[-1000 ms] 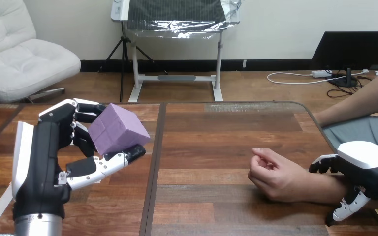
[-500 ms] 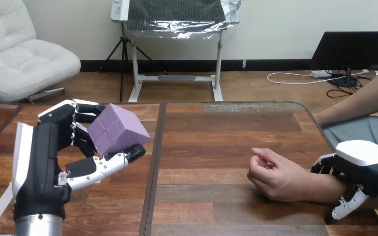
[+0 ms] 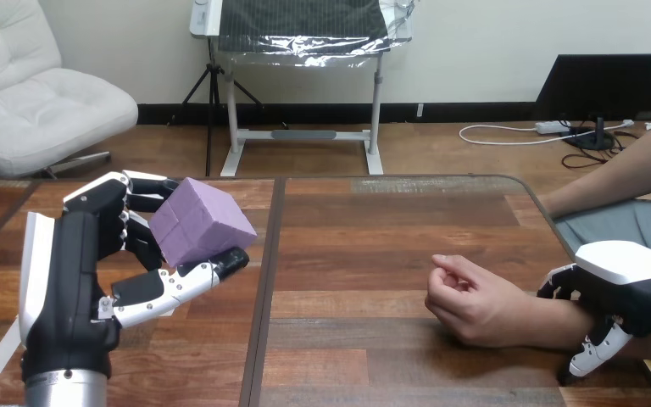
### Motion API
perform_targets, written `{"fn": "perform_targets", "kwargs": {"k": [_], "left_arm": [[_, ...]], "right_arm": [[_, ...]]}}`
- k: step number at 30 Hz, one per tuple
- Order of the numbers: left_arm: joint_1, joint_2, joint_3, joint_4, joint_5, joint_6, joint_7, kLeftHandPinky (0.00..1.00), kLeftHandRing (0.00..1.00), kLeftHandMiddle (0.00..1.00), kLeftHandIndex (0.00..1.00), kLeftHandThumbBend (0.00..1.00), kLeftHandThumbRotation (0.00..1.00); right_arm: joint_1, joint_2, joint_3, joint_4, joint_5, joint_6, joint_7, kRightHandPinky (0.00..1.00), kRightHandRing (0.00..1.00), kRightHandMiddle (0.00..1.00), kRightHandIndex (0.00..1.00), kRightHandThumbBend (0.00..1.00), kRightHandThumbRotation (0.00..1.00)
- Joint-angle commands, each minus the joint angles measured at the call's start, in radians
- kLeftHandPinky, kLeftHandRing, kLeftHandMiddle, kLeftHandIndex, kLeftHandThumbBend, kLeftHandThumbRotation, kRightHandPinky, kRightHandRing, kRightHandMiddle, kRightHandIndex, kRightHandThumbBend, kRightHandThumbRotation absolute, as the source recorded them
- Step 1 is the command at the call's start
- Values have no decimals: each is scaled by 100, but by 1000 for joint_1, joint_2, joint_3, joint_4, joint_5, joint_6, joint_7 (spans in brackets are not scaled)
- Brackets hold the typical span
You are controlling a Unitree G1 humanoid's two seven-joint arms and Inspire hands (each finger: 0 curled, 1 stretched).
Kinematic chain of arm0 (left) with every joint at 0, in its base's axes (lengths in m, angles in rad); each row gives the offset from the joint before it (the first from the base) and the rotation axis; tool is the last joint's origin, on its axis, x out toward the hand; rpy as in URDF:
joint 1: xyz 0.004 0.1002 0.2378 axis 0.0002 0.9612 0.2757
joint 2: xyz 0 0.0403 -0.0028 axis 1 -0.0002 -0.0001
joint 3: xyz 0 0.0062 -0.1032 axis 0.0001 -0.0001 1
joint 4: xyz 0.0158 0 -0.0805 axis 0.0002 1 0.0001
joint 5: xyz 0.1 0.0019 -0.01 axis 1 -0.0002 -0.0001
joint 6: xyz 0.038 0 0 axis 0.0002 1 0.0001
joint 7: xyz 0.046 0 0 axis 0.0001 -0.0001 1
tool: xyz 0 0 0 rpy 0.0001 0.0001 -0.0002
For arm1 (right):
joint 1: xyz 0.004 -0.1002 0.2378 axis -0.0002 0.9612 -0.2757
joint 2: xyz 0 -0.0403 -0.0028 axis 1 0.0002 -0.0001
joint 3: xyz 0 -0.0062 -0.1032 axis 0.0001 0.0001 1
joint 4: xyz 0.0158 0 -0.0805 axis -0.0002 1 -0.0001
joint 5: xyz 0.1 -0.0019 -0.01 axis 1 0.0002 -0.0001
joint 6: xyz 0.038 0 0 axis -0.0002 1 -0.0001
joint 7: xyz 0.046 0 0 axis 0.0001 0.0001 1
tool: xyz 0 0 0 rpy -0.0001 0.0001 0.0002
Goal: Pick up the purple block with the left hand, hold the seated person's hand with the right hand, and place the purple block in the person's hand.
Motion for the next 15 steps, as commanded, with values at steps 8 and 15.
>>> {"fn": "perform_targets", "kwargs": {"k": [8,15], "left_arm": [[-44,-9,12,-25,-7,-22,7,24,30,35,39,65,0],[-45,-7,11,-23,4,-27,10,24,30,35,39,65,0]], "right_arm": [[31,48,92,39,-43,17,50,47,63,71,72,87,23],[30,55,101,37,-47,17,51,46,61,68,70,86,22]]}}
